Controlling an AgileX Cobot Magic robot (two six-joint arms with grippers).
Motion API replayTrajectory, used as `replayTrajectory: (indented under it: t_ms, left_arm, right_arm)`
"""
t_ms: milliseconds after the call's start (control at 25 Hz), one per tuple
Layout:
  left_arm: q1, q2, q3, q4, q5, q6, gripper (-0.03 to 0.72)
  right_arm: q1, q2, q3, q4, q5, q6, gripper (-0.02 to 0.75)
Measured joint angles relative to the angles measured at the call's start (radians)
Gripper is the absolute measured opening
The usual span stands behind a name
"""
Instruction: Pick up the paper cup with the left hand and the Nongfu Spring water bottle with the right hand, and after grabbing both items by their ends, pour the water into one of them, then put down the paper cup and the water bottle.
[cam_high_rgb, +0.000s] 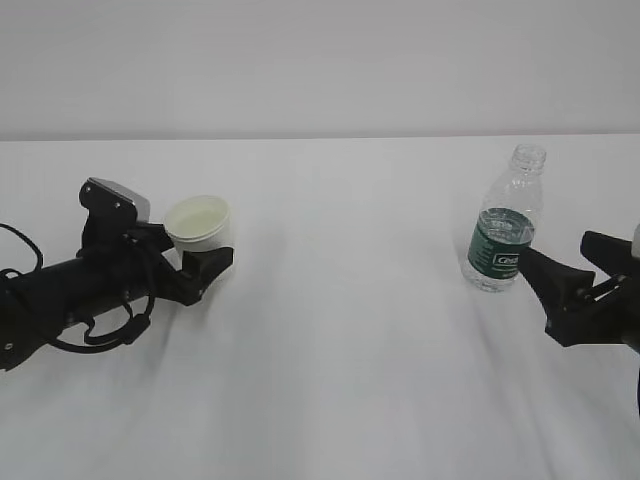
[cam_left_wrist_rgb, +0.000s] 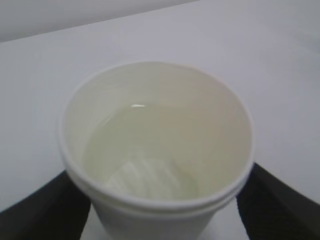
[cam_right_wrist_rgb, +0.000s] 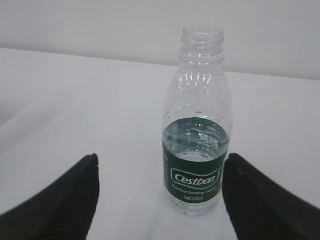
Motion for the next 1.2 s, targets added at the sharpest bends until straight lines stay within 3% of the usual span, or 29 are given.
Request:
replayTrajectory:
  t_ms: [480, 840, 1200]
  left_arm:
    - [0.000, 0.000, 0.094, -0.072, -0.050, 0.000, 0.647]
    - [0.000, -0.028, 0.261, -0.235, -0.093, 0.013, 0.635]
    - [0.000, -0.139, 0.394, -0.327, -0.093, 0.027, 0.615]
  right_arm:
    - [0.000, 0.000, 0.000, -0.002, 0.000, 0.000, 0.574]
    - [0.000, 0.000, 0.000, -0.002, 0.000, 0.000, 0.574]
    - [0.000, 0.000, 0.002, -0.002, 0.000, 0.012, 0.574]
